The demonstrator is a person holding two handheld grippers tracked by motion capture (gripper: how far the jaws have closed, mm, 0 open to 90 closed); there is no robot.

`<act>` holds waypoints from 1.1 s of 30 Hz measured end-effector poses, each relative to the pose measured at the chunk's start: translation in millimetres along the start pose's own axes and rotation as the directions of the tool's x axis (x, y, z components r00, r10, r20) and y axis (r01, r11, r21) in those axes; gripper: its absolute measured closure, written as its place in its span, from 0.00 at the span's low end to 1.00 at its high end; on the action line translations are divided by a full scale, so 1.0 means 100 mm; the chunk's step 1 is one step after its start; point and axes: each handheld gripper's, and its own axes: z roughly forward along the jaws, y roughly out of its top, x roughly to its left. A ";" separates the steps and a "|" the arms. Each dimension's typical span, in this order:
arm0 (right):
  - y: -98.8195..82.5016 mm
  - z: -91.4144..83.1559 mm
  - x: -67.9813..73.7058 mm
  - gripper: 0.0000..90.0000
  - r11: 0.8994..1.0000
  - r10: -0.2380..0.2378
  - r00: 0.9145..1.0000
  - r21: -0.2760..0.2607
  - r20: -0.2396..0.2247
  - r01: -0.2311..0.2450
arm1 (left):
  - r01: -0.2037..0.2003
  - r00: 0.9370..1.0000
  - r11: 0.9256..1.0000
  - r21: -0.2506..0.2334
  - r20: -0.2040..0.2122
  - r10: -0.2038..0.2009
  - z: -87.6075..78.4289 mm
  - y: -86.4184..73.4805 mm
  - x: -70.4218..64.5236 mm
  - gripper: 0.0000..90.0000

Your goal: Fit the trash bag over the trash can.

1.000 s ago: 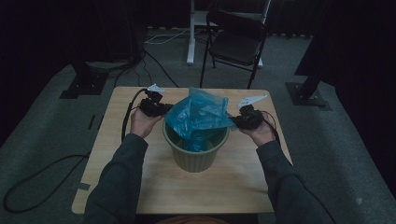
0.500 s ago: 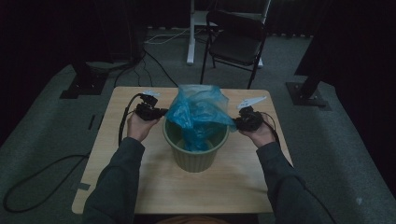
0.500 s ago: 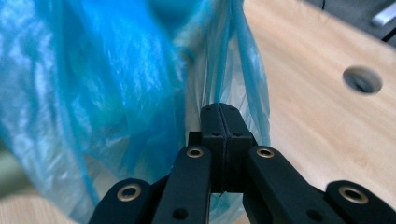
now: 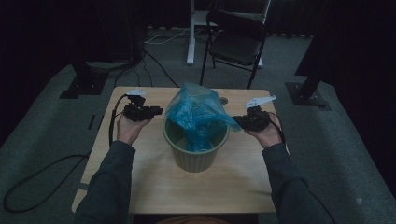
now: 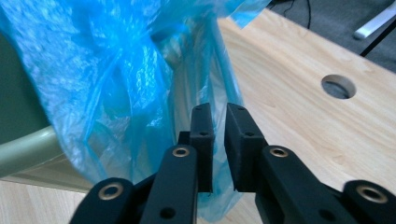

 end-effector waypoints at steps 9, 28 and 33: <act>0.05 -0.20 -0.03 0.83 0.998 0.012 1.000 -0.058 0.028 -0.011 | -0.037 0.998 0.997 -0.066 0.049 0.041 -0.14 0.12 -0.16 0.75; 0.34 -0.23 0.21 0.73 0.990 -0.041 0.998 -0.139 -0.039 0.036 | -0.150 0.981 0.983 -0.106 0.104 0.161 -0.02 0.30 -0.46 0.58; 0.40 -0.12 0.23 0.73 0.990 -0.031 0.998 -0.139 -0.059 0.022 | -0.199 0.974 0.976 -0.086 0.090 0.206 0.04 0.36 -0.55 0.60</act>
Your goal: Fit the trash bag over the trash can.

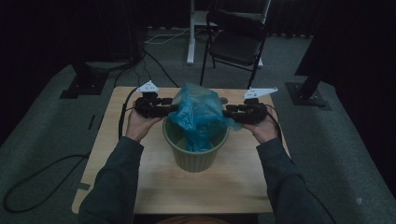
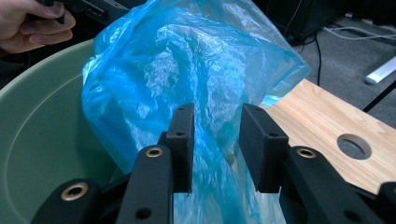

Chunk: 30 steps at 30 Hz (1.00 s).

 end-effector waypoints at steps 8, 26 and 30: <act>-0.02 0.05 0.00 0.97 1.000 -0.005 1.000 0.030 -0.006 0.005 | -0.035 0.998 0.999 0.033 -0.054 0.037 0.03 -0.02 -0.06 0.97; -0.10 -0.11 0.06 1.00 1.000 -0.023 1.000 0.006 -0.002 0.023 | -0.020 0.997 1.000 -0.008 -0.070 0.020 -0.20 -0.14 -0.06 1.00; -0.16 -0.14 0.11 1.00 0.999 -0.031 0.999 0.012 -0.011 0.031 | -0.016 0.998 1.000 -0.014 -0.061 0.015 -0.26 -0.23 -0.10 1.00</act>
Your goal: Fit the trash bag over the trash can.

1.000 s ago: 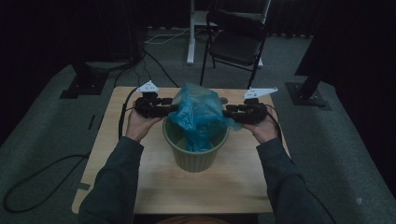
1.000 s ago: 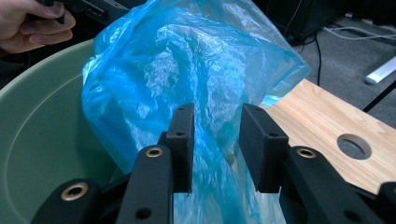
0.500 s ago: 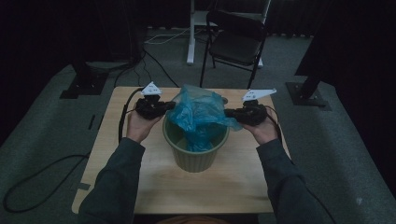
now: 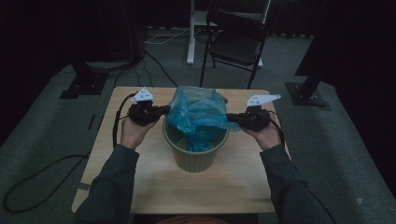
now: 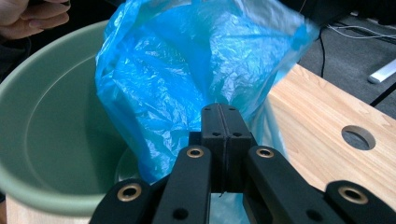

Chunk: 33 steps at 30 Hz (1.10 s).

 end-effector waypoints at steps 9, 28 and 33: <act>-0.12 -0.08 0.11 1.00 1.000 -0.001 0.999 0.007 -0.038 0.001 | 0.024 1.000 1.000 -0.020 0.009 -0.023 -0.17 -0.20 -0.05 1.00; -0.37 -0.22 0.33 1.00 0.999 0.011 0.991 0.054 -0.134 -0.004 | 0.053 0.997 0.999 0.012 0.050 -0.054 -0.33 -0.61 -0.24 1.00; -0.41 -0.18 0.38 1.00 0.998 0.003 0.988 0.070 -0.157 0.008 | 0.048 0.996 0.999 0.024 0.070 -0.050 -0.31 -0.65 -0.30 1.00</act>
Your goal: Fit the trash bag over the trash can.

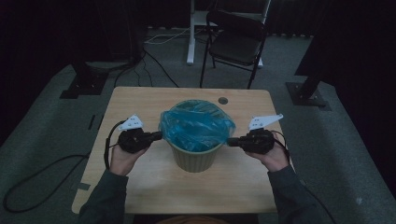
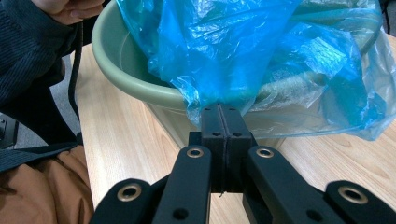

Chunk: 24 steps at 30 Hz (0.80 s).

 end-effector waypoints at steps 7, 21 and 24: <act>-0.02 0.01 0.01 1.00 1.000 0.005 1.000 -0.007 0.000 -0.005 | -0.004 1.000 1.000 0.004 0.009 0.004 0.06 0.01 -0.04 1.00; -0.09 0.07 -0.01 1.00 1.000 0.020 1.000 -0.009 -0.005 -0.020 | 0.016 1.000 1.000 0.009 0.020 -0.016 0.12 -0.05 -0.03 1.00; -0.08 0.11 0.00 1.00 1.000 0.015 1.000 -0.006 -0.006 -0.015 | 0.020 1.000 1.000 0.009 0.018 -0.020 0.14 -0.06 -0.03 1.00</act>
